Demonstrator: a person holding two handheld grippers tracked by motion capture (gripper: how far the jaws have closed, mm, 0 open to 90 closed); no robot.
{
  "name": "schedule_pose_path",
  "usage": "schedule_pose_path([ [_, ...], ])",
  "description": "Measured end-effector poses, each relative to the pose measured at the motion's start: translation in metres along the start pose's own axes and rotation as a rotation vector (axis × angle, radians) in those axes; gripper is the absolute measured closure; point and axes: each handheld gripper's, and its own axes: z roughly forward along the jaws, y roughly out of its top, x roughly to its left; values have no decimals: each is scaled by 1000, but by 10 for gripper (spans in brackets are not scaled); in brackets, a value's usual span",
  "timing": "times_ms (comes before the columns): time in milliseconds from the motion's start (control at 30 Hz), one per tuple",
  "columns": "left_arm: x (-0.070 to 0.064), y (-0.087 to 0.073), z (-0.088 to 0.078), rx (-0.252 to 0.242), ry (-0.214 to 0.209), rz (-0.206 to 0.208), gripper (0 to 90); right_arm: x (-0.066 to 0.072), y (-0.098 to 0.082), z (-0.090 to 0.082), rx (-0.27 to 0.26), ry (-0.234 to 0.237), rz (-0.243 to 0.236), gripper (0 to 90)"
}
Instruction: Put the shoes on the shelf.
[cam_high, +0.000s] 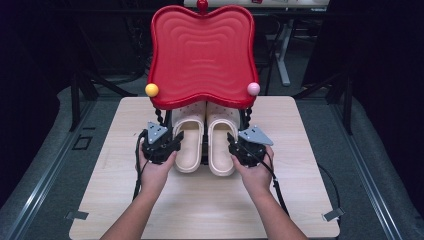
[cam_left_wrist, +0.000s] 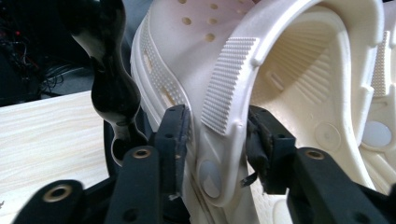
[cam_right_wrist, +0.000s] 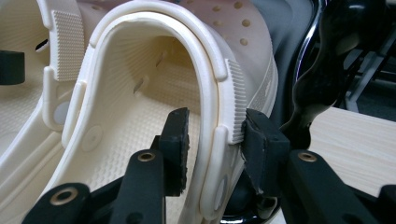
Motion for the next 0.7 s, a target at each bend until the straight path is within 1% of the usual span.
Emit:
schedule_pose_path([
  [133, -1, 0, -1, -6, -2, 2, 553, 0, 0, 0, -4, 6, -1, 601],
  [200, -1, 0, -3, -6, -3, 12, 533, 0, 0, -2, -6, 2, -14, 581],
  [267, -1, 1, -4, -11, -1, 14, 529, 0, 1, -2, -10, 8, -13, 575],
  [400, -2, 1, -9, -15, -8, 33, 521, 1, 2, -8, -21, 14, -19, 560],
  [433, -2, 1, -12, -17, -8, 39, 519, 1, 3, -12, -30, 24, -26, 550],
  [500, -4, 0, -17, -29, -7, 59, 515, 2, 3, -15, -39, 24, -28, 547],
  [533, -4, -1, -21, -30, -7, 68, 513, 4, 4, -22, -39, 37, -42, 534],
  [567, -5, -2, -24, -31, -13, 71, 513, 4, 4, -22, -39, 37, -42, 534],
  [667, -7, -6, -33, -35, -24, 71, 507, 5, 1, -32, -44, 45, -60, 528],
  [700, -7, -8, -36, -39, -36, 68, 505, 5, -1, -35, -42, 50, -69, 526],
])
